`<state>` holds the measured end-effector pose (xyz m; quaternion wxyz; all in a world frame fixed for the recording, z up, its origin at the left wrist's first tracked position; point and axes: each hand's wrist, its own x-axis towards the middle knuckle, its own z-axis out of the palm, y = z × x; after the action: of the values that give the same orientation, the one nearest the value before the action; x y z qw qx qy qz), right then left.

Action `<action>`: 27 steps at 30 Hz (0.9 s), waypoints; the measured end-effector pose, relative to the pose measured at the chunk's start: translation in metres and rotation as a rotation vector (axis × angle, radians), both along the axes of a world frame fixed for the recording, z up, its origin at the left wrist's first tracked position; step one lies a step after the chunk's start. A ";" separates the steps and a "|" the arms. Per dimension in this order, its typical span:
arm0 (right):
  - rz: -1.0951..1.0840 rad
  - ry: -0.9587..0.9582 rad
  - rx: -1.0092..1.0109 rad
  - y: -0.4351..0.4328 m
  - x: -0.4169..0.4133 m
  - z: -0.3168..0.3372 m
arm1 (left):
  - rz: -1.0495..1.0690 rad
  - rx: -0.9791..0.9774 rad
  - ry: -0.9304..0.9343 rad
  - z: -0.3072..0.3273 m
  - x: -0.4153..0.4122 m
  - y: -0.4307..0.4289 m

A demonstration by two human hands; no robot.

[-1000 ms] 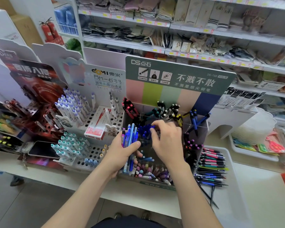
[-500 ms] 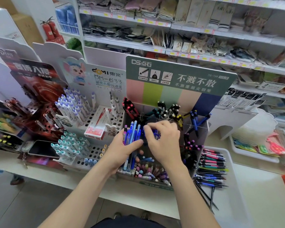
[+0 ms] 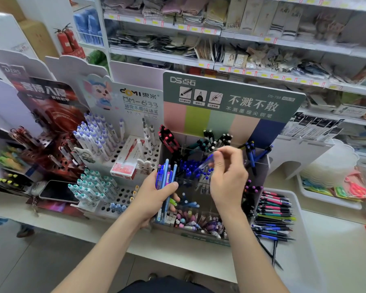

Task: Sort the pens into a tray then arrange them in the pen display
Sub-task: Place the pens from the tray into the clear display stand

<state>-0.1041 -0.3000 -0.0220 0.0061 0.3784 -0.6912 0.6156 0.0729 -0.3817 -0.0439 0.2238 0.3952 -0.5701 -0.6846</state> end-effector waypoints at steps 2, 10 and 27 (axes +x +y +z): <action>0.183 0.148 0.177 -0.003 -0.003 -0.012 | -0.003 -0.009 -0.007 0.002 -0.001 0.001; 0.050 0.517 0.442 -0.010 -0.009 -0.026 | -0.016 -0.014 -0.009 0.001 -0.003 0.002; 0.066 0.377 0.455 -0.014 0.005 -0.010 | 0.004 0.034 0.064 0.010 -0.006 0.001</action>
<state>-0.0994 -0.3141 -0.0323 0.0296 0.4999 -0.7856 0.3634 0.0665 -0.3806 -0.0340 0.2365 0.3781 -0.5503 -0.7059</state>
